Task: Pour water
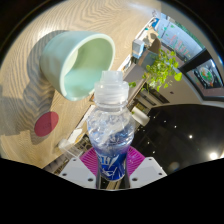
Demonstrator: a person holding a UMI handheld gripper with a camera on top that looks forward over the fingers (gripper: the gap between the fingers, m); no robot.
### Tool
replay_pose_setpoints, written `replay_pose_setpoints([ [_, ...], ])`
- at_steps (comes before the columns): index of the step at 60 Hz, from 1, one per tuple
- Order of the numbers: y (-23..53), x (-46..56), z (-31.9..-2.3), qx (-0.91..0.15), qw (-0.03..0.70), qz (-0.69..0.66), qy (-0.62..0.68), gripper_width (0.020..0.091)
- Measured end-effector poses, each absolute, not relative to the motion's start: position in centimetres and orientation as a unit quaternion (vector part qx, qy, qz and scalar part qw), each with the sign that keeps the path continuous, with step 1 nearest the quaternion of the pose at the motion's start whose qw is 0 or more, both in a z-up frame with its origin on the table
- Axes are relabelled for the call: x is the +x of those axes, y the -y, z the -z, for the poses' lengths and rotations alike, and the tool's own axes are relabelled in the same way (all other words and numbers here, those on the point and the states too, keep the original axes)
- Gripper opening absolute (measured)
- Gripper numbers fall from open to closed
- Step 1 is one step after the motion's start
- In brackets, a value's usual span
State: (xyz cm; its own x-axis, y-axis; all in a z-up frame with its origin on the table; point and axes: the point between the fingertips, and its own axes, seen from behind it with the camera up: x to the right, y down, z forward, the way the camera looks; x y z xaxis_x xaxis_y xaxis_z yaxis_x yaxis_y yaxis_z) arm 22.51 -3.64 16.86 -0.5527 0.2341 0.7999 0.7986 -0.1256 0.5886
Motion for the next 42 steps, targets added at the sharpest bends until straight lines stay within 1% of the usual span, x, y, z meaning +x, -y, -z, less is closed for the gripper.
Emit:
replay_pose_setpoints([
  [5, 3.6, 22.3, -16.1, -0.407, 0.204, 0.626, 0.634, 0.0321],
  [10, 3.5, 22.5, -16.1, -0.413, 0.206, 0.619, 0.635, 0.0321],
  [15, 3.5, 22.0, -17.1, -0.427, 0.222, 0.614, 0.626, 0.0319],
  [19, 3.5, 22.4, -18.1, -0.458, 0.247, 0.599, 0.608, 0.032],
  [25, 4.3, 22.9, -19.4, -0.546, 0.319, 0.545, 0.55, 0.0327],
  [32, 5.0, 23.5, -22.7, -0.634, 0.421, 0.454, 0.463, 0.033],
  [36, 5.5, 23.8, -24.0, -0.678, 0.474, 0.39, 0.404, 0.033],
  [42, 5.8, 24.3, -24.3, -0.737, 0.53, 0.277, 0.314, 0.0329],
])
